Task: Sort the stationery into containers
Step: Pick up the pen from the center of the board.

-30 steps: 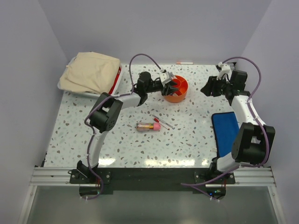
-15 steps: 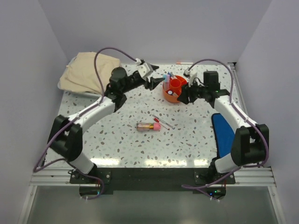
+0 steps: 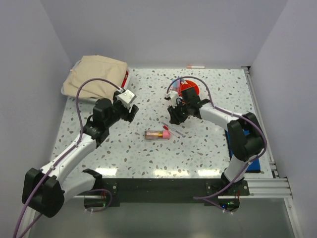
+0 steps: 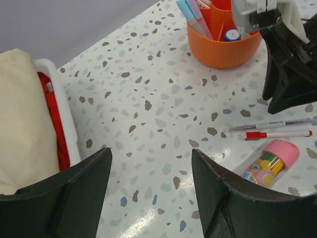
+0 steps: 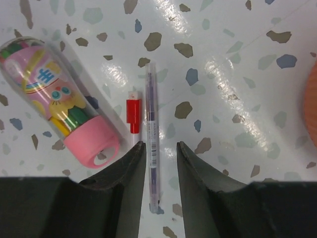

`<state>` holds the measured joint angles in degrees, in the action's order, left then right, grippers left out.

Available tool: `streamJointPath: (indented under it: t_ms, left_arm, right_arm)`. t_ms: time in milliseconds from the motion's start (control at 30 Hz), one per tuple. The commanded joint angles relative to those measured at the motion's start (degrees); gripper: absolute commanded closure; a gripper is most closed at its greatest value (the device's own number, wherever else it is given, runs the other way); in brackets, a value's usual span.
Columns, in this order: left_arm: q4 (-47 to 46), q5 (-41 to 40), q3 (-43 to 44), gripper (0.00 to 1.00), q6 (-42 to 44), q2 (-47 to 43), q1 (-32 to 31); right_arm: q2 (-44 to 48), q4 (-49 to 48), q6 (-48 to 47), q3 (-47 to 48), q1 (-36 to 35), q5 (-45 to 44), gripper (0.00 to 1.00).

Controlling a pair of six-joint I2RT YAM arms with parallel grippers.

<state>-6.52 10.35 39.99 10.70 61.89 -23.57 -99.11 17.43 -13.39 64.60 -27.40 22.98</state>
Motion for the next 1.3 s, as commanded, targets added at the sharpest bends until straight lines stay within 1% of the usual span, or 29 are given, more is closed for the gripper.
streamJointPath:
  t_ms: [0,267,567,967,1000,1033,1067,1167,1267]
  left_arm:
    - [1.51,-2.0,-0.17,0.3,-1.03,-3.87,1.95]
    - [1.51,-1.3,-1.4,0.3,-1.91,-6.78,4.67]
    - [1.34,0.37,-1.93,0.3,-3.76,-7.66,6.35]
    - [0.72,0.81,-2.81,0.3,-4.19,-7.4,7.22]
    - [0.64,1.07,-2.81,0.3,-4.2,-7.31,7.23]
    - [0.55,1.08,-2.81,0.3,-4.2,-7.22,7.23]
    - [0.46,1.16,-2.81,0.3,-4.2,-7.22,7.23]
    - [0.37,1.25,-2.46,0.3,-4.2,-6.87,7.31]
    - [0.46,1.25,-2.02,0.3,-3.67,-6.69,7.31]
  right_arm:
    - [-4.67,1.11,-2.08,6.59,-2.66,-5.75,0.65]
    - [-7.76,1.55,-2.26,8.0,-6.09,-9.01,0.65]
    - [-9.17,0.85,-1.82,6.51,-6.26,-11.64,0.64]
    - [-13.56,3.22,-2.61,10.19,-6.7,-11.29,0.65]
    - [-13.83,3.48,-2.61,10.54,-6.7,-11.29,0.68]
    - [-14.18,3.75,-2.7,10.72,-6.7,-11.21,0.77]
    - [-14.35,4.01,-2.87,10.99,-6.7,-10.6,0.81]
    - [-15.23,5.33,-2.96,11.87,-6.7,-9.54,0.87]
    - [-14.63,6.47,-2.79,11.96,-6.7,-7.78,1.0]
